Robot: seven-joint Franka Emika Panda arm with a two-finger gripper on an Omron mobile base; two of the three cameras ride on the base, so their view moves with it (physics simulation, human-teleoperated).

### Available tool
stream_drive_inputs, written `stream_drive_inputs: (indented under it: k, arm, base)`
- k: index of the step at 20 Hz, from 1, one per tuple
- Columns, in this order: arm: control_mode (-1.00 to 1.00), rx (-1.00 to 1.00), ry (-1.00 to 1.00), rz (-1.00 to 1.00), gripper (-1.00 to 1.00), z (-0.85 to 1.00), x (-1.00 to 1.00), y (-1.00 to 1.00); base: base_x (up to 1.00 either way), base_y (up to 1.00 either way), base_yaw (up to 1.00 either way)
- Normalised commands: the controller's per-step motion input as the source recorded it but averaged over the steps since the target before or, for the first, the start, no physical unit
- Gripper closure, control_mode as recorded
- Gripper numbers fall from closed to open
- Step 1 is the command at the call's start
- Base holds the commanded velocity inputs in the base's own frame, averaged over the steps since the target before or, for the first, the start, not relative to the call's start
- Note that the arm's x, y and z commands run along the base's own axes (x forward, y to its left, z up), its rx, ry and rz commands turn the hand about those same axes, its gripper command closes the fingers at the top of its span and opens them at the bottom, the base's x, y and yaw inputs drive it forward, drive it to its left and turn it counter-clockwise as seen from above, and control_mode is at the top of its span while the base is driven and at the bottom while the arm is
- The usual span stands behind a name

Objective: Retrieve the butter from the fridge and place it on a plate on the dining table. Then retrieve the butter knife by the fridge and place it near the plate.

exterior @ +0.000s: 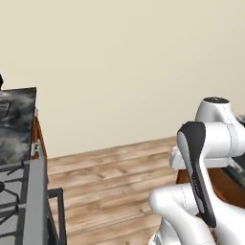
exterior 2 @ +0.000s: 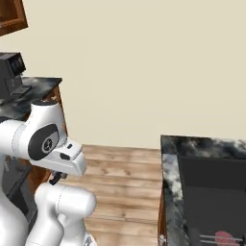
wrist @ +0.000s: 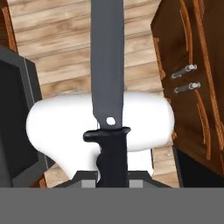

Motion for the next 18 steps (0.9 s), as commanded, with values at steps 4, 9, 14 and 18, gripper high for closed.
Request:
stream_drive_inputs:
  k: [4,9,14,18]
  arm:
    - [1.0,0.0,0.0,0.0,1.0,0.0,0.0,0.0]
    - [1.0,0.0,0.0,0.0,1.0,0.0,0.0,0.0]
    - [1.0,0.0,0.0,0.0,1.0,0.0,0.0,0.0]
    - [1.0,0.0,0.0,0.0,1.0,0.0,0.0,0.0]
  base:
    - [1.0,0.31,-0.1]
    - [1.0,0.0,-0.2]
    - [1.0,0.02,-0.33]
    - [1.0,0.11,-0.4]
